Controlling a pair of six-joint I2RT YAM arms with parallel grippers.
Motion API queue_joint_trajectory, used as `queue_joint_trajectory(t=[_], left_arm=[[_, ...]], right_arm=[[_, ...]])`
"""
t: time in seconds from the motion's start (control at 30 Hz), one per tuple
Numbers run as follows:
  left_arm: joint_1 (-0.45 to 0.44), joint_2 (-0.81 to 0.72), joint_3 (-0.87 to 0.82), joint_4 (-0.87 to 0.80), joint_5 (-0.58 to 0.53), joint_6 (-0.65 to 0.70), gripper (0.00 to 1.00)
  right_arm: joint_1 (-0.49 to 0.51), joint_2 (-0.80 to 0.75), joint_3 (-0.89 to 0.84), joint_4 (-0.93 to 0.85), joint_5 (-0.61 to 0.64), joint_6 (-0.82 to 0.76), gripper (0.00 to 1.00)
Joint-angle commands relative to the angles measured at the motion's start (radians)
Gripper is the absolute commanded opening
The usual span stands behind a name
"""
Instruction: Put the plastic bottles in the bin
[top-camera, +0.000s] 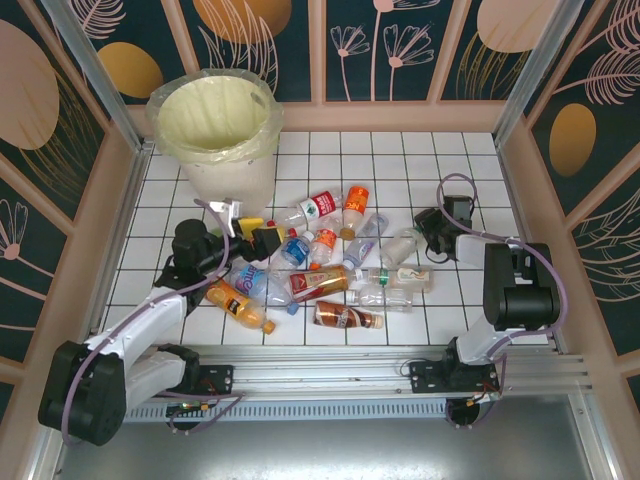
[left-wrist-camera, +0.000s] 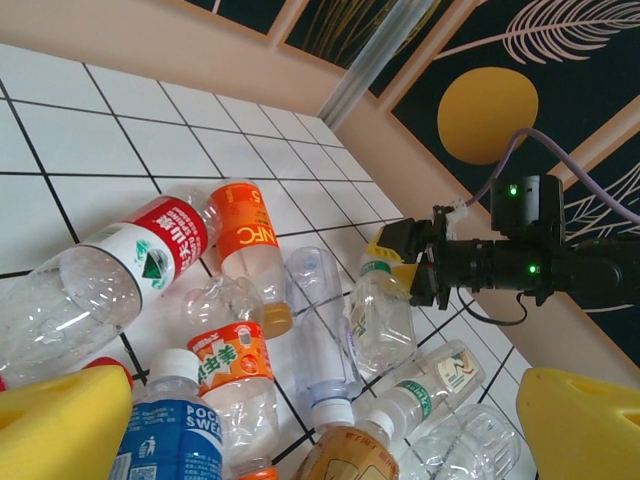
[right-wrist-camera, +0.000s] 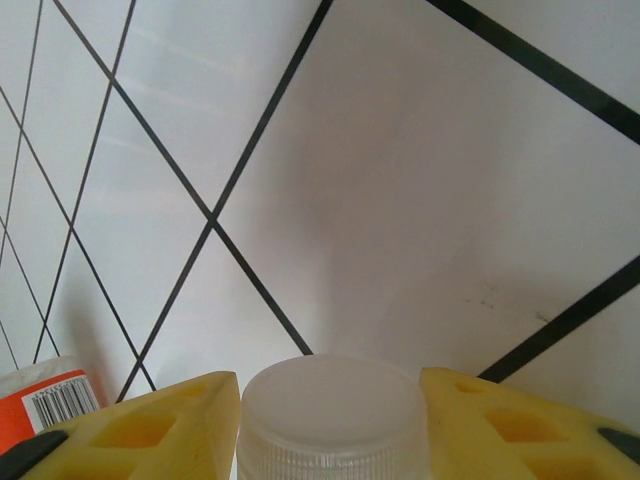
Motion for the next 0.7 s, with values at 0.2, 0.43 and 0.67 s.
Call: queue_joint_trajectory(t=[0.2,0.43,0.67], left_arm=[[-0.087,0.049,0.138,-0.115,-0.061,0.036,0.99],[-0.145,0.083,0.168,-0.133,-0.077,0.056,0.99],[-0.157,0.075,0.169,-0.146,-0.086,0.062,0.98]], right_arm=[[-0.003,-0.013,0.033,0.036,-0.004,-0.035,0.47],[-0.001,-0.028,0.046,0.011,0.0,-0.043,0.58],[0.011,-0.02,0.05,-0.008,-0.005,-0.048,0.68]])
